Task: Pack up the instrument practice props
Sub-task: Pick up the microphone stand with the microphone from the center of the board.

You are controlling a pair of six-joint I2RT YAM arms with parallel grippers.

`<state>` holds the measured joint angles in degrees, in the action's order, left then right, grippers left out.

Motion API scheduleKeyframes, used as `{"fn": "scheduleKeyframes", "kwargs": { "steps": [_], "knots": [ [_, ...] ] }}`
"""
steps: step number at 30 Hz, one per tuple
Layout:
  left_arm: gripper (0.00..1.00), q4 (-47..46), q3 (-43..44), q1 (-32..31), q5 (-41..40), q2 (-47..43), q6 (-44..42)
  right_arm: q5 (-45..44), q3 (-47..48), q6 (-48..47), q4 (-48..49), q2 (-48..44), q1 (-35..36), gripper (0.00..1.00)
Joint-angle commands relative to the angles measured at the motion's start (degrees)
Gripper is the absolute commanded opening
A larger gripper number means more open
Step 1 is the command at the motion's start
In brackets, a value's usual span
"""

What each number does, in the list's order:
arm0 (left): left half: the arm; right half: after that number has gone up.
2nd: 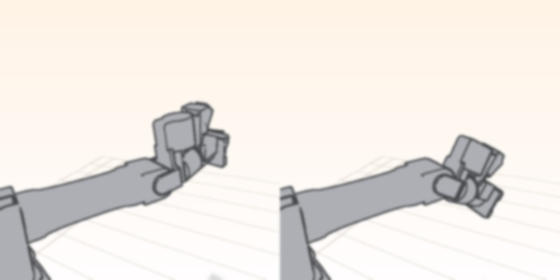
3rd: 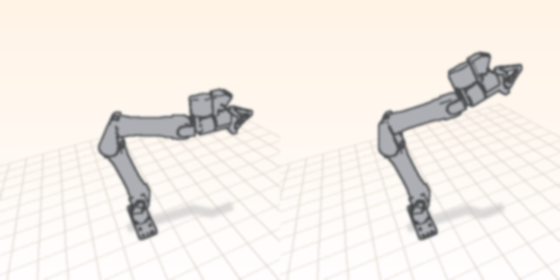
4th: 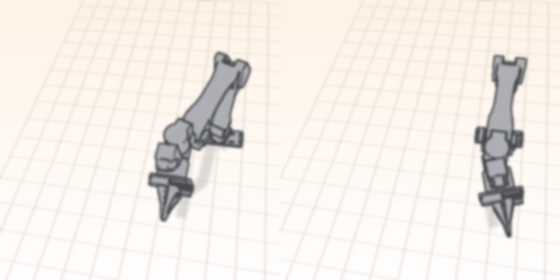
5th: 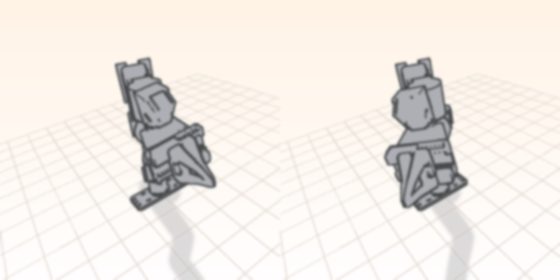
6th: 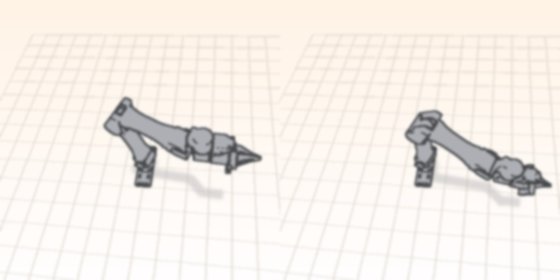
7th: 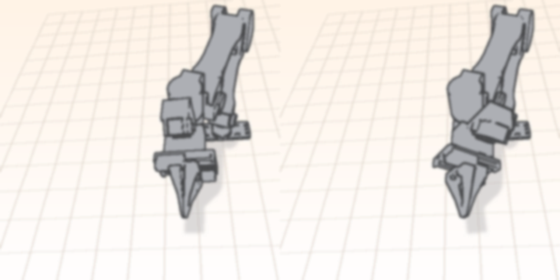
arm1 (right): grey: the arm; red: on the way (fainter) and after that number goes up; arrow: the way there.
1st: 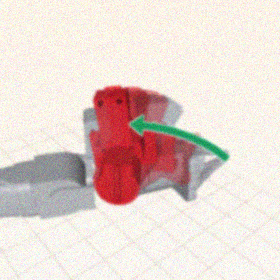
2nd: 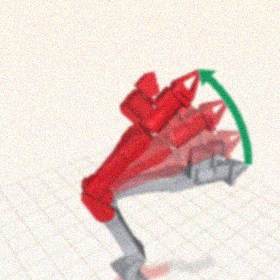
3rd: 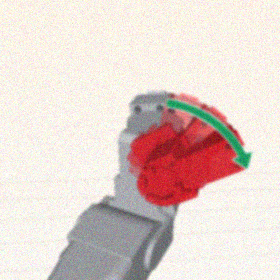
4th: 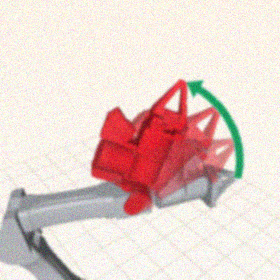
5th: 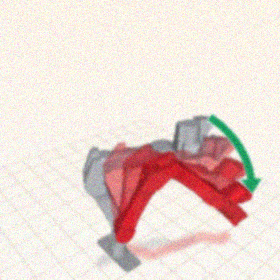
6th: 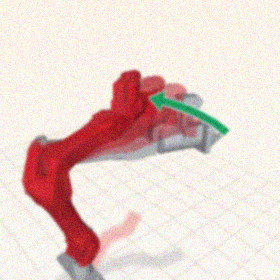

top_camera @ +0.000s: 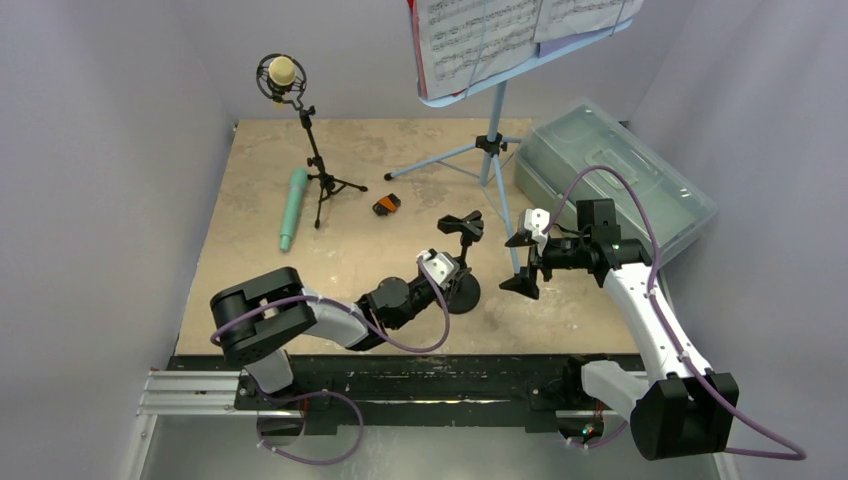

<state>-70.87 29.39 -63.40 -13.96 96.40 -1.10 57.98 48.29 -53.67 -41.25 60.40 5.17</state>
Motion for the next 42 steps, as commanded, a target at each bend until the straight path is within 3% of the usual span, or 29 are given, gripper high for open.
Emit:
{"fn": "scheduleKeyframes", "kwargs": {
  "steps": [1,9,13,29,42],
  "knots": [
    [0.00,-0.2,-0.9,0.0,-1.9,-6.9,10.8,1.7,0.9,-1.0,-1.2,0.1,-0.3,0.99],
    [0.00,-6.7,-8.4,-0.1,-4.5,-13.9,28.1,11.0,2.4,-4.6,-8.1,3.6,2.1,0.99],
    [0.00,-8.6,-9.1,-0.2,-5.5,-14.4,32.7,10.6,1.4,-0.8,-4.7,4.3,6.5,0.99],
    [0.00,-21.6,-11.3,-0.9,-7.7,-11.1,36.1,10.0,-0.5,6.9,2.4,6.3,11.1,0.99],
    [0.00,-23.2,-10.4,-0.9,-8.8,-11.7,33.8,10.1,-1.2,10.9,6.0,7.8,12.0,0.99]
  ]
}}
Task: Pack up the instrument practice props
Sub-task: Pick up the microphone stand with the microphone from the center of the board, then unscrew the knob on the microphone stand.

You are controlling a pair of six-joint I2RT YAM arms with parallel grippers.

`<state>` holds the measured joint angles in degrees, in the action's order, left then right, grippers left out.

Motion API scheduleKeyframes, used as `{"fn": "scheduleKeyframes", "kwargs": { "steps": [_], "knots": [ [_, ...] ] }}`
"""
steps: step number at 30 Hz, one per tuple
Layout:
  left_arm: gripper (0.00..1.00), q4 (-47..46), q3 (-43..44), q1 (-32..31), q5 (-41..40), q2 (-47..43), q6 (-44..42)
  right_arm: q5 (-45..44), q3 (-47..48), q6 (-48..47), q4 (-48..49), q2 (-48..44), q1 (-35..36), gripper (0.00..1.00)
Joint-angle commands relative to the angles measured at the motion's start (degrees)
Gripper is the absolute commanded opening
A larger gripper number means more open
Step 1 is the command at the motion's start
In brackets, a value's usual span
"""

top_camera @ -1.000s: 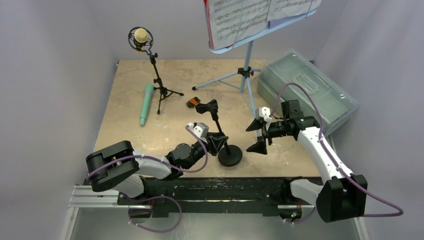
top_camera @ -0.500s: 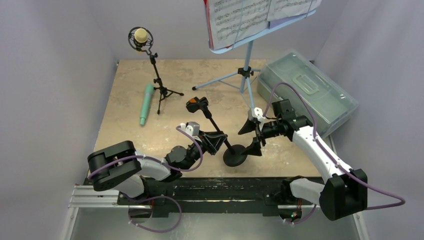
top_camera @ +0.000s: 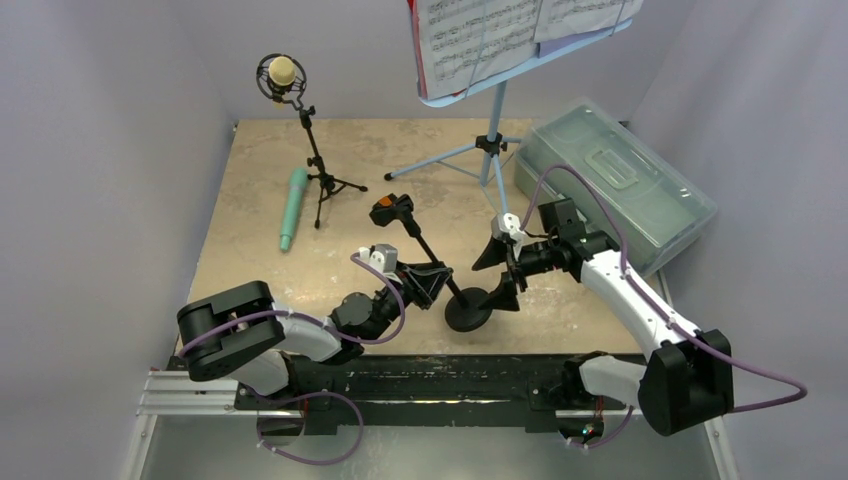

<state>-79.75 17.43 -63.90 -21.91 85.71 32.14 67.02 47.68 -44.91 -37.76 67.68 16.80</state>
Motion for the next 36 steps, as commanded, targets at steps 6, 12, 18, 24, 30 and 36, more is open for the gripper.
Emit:
{"fn": "scheduleKeyframes", "kwargs": {
  "steps": [6,12,18,24,30,36],
  "knots": [
    [0.00,-16.5,4.3,-0.4,0.6,1.3,1.2,1.7,-2.1,8.3,8.1,1.5,1.1,0.98],
    [0.00,-18.1,8.1,-0.7,2.0,3.8,1.9,-0.1,-3.7,16.1,15.6,3.4,2.6,0.92],
    [0.00,-19.8,9.0,-0.9,1.5,4.0,1.7,-1.3,-3.1,17.5,16.8,5.5,4.6,0.67],
    [0.00,-20.9,6.9,-1.9,-4.0,2.7,2.8,-4.4,-2.9,20.6,19.7,5.6,5.7,0.02],
    [0.00,-9.2,8.3,-3.5,-18.2,0.8,15.3,-13.6,-5.7,31.6,29.6,2.3,5.8,0.00],
    [0.00,53.0,23.6,-5.9,-32.7,-7.0,44.2,-25.9,-7.5,38.9,36.2,0.0,5.7,0.00]
  ]
}}
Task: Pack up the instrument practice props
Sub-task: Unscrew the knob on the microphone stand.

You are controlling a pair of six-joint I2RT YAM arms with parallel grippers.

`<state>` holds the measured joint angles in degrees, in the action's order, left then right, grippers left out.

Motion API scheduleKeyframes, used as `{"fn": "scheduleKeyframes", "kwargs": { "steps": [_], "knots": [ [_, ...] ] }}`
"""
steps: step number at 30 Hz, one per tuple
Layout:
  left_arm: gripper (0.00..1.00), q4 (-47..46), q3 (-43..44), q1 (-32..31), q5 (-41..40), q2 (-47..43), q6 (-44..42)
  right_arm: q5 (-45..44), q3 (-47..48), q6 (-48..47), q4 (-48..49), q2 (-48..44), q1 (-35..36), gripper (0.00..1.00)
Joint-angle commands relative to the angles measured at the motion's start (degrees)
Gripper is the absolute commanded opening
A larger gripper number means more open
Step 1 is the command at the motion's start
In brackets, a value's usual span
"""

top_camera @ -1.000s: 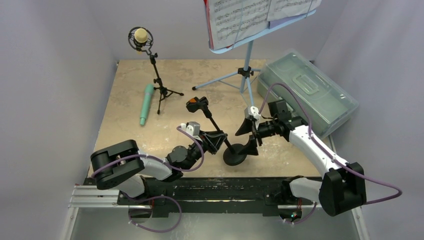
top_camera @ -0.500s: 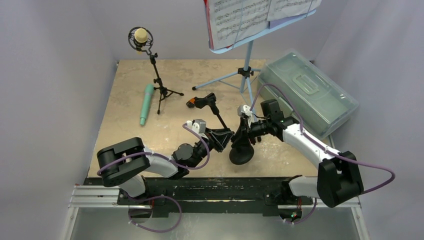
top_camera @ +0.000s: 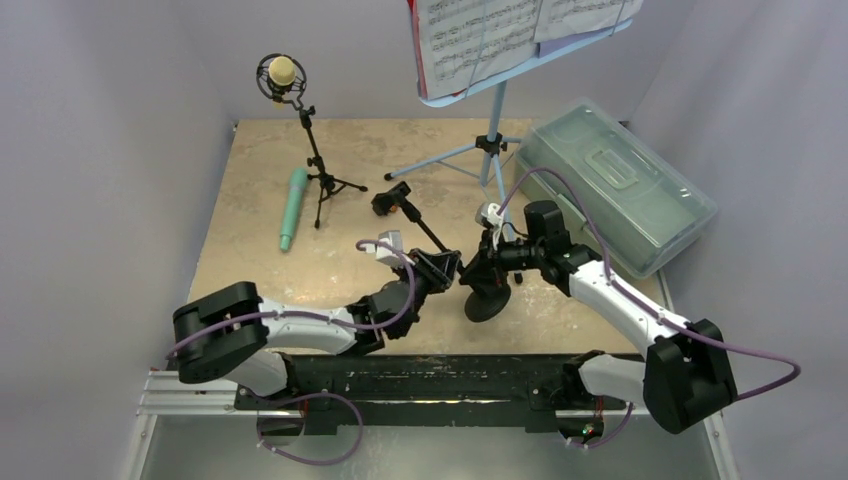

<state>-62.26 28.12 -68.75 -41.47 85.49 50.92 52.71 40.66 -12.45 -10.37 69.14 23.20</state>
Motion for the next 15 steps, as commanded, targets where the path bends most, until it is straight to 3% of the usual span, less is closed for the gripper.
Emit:
{"fn": "scheduleKeyframes", "kwargs": {
  "steps": [1,3,8,10,13,15],
  "knots": [
    [0.00,44.9,16.7,-1.4,-14.1,-6.9,29.1,-12.7,-0.6,7.2,9.4,-1.5,-0.7,0.00],
    [0.00,50.0,20.1,-2.2,-14.7,-6.5,30.0,-13.3,-0.8,8.3,10.2,-1.4,-0.7,0.00],
    [0.00,45.6,18.6,-2.4,-12.8,-6.7,28.4,-9.0,-1.1,10.8,12.5,-1.2,-0.9,0.00],
    [0.12,45.1,18.6,-2.4,-11.9,-6.8,26.1,-7.6,-1.1,11.2,12.8,-1.4,-1.2,0.00],
    [0.42,44.5,18.4,-2.4,-10.2,-7.8,21.6,-5.2,-1.1,11.5,13.0,-1.5,-1.5,0.00],
    [0.54,43.8,17.9,-2.4,-8.8,-8.9,17.0,-3.0,-1.1,11.6,13.0,-1.5,-1.6,0.00]
  ]
}}
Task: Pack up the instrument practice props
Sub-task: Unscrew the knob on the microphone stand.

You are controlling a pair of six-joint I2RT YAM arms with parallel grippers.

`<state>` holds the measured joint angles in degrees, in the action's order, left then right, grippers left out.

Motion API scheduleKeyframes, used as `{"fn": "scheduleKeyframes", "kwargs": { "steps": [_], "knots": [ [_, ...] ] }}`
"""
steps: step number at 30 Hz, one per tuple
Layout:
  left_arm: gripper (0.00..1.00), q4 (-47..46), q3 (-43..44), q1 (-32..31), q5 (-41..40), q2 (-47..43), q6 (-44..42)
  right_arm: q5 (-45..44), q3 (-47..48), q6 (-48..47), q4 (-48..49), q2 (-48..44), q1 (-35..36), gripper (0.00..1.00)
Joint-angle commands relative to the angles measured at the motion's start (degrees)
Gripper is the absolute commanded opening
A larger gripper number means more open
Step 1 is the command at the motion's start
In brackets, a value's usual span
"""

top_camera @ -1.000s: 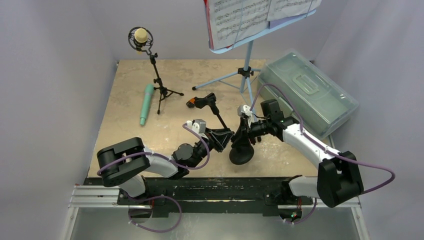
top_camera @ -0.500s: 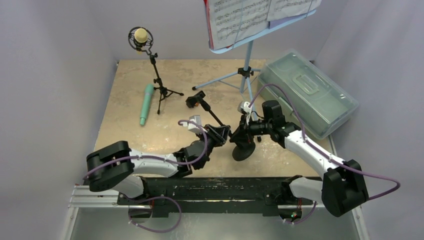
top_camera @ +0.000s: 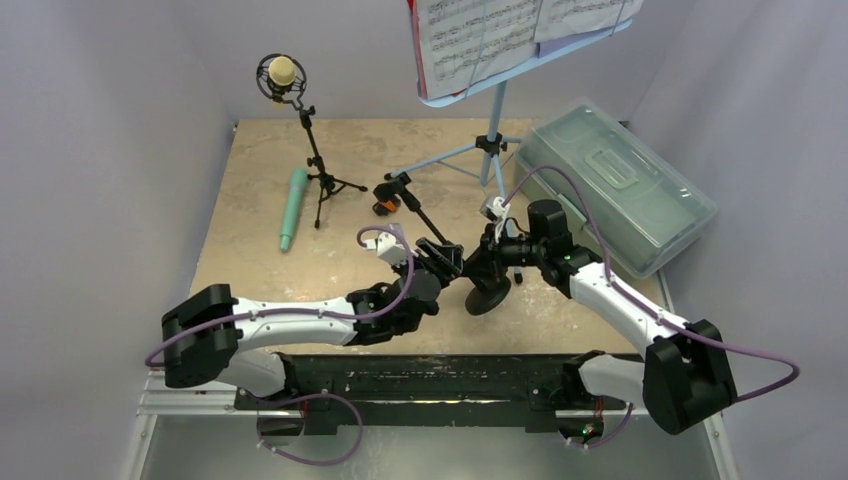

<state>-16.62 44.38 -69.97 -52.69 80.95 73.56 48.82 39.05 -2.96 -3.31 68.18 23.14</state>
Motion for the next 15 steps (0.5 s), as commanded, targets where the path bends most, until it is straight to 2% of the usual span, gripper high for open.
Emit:
{"fn": "scheduleKeyframes", "kwargs": {
  "steps": [1,5,8,11,15],
  "knots": [
    [0.60,-3.1,1.0,-1.2,3.6,-5.1,-8.4,1.8,0.5,2.1,6.0,-0.6,-1.6,0.00],
    [0.72,-11.9,-4.5,-1.2,13.4,-9.0,-20.7,5.9,0.8,1.4,6.0,-0.9,-1.8,0.00],
    [0.77,-22.1,-11.5,-1.2,29.4,-12.5,-35.0,13.5,1.9,-4.0,3.8,-0.8,-2.3,0.00],
    [0.87,-30.5,-18.6,-1.2,38.5,-16.8,-39.6,18.1,2.7,-8.7,-0.4,-0.8,-2.6,0.00],
    [0.93,-39.1,-26.8,-1.2,40.0,-21.1,-41.1,20.2,2.8,-10.4,-1.0,-1.0,-2.9,0.00]
  ]
}}
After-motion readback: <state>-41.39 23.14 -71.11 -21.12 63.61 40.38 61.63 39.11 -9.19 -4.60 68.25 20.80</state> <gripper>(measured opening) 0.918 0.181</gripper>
